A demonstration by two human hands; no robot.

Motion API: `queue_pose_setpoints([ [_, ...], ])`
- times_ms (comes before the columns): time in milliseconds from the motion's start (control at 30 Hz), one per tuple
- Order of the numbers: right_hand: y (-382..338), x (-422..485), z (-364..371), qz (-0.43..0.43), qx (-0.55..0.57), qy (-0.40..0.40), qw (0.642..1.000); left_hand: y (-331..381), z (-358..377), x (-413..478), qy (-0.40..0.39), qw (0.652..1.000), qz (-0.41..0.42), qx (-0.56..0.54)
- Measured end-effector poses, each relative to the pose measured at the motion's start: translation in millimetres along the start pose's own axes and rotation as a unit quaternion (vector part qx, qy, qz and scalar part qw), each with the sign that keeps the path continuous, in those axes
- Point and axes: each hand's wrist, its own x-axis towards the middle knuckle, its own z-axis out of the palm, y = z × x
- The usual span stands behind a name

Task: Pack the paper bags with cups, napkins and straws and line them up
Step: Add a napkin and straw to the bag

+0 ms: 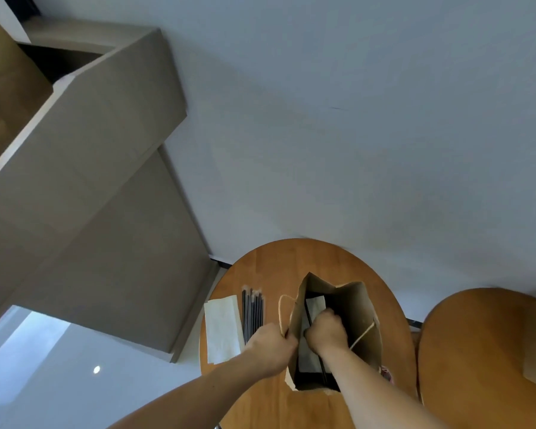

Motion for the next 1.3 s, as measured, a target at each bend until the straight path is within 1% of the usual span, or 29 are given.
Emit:
queue_pose_setpoints([
  [133,-14.2,-21.7,-38.5,-0.043,0.010,0.015,0.999,9.3,-3.2,0.2,-0.023,1.000,0.017,0.004],
  [200,-19.3,-35.9,-62.0,-0.081,-0.011,0.033,0.996,12.0,-3.7,-0.7,-0.035,0.999,0.027,0.014],
  [267,-17.4,-47.6,-83.2,-0.125,-0.034,0.078,0.989,17.3,-3.4,-4.3,-0.047,0.998,0.027,0.025],
  [367,-4.2,-55.7,-112.0,-0.176,0.012,0.182,0.967,24.2,-1.2,-5.0,-0.053,0.997,0.037,0.035],
  [400,2.0,-55.3,-118.7,-0.178,0.028,0.211,0.961,25.3,-0.1,-5.7,-0.058,0.997,0.040,0.036],
  [433,8.7,-54.1,-123.6,-0.167,0.044,0.219,0.960,25.5,0.6,-6.1,-0.063,0.996,0.044,0.034],
  [467,16.1,-52.7,-125.9,-0.144,0.063,0.200,0.967,25.6,1.2,-6.6,-0.070,0.996,0.049,0.031],
  [533,33.5,-49.4,-120.1,-0.084,0.120,0.110,0.983,24.3,4.7,-7.9,-0.087,0.994,0.063,0.037],
  [600,51.0,-48.2,-104.7,-0.034,0.200,0.017,0.979,23.8,9.8,-8.6,-0.099,0.992,0.065,0.044],
  [633,57.1,-49.3,-95.7,-0.013,0.251,-0.027,0.967,23.3,12.7,-8.0,-0.103,0.992,0.064,0.042],
  [700,62.1,-53.0,-78.8,0.019,0.349,-0.110,0.931,22.2,18.2,-6.9,-0.115,0.991,0.067,0.027],
  [733,62.1,-54.4,-72.3,0.027,0.381,-0.140,0.914,22.4,20.7,-6.3,-0.124,0.989,0.074,0.017],
  [800,58.6,-55.4,-64.3,0.022,0.395,-0.176,0.901,23.3,26.0,-5.6,-0.134,0.987,0.094,0.005],
  [867,53.0,-55.0,-60.6,0.005,0.398,-0.194,0.897,25.5,32.4,-5.4,-0.118,0.987,0.110,0.002],
  [967,47.5,-54.7,-57.3,-0.017,0.419,-0.203,0.885,29.8,44.9,-3.5,-0.050,0.992,0.115,0.002],
  [1067,48.6,-56.2,-58.7,-0.049,0.403,-0.210,0.889,36.1,53.0,-2.2,0.043,0.994,0.079,0.060],
  [1167,57.5,-56.4,-63.0,-0.099,0.372,-0.211,0.899,34.9,52.8,2.2,0.086,0.991,0.053,0.093],
  [1200,61.4,-53.2,-63.8,-0.125,0.346,-0.196,0.909,33.8,50.4,3.4,0.096,0.990,0.049,0.096],
  [1233,65.2,-48.3,-65.2,-0.154,0.303,-0.164,0.926,33.0,47.3,4.4,0.107,0.988,0.047,0.101],
  [1300,71.3,-35.4,-71.3,-0.206,0.181,-0.049,0.960,30.6,40.8,7.4,0.122,0.984,0.041,0.123],
])
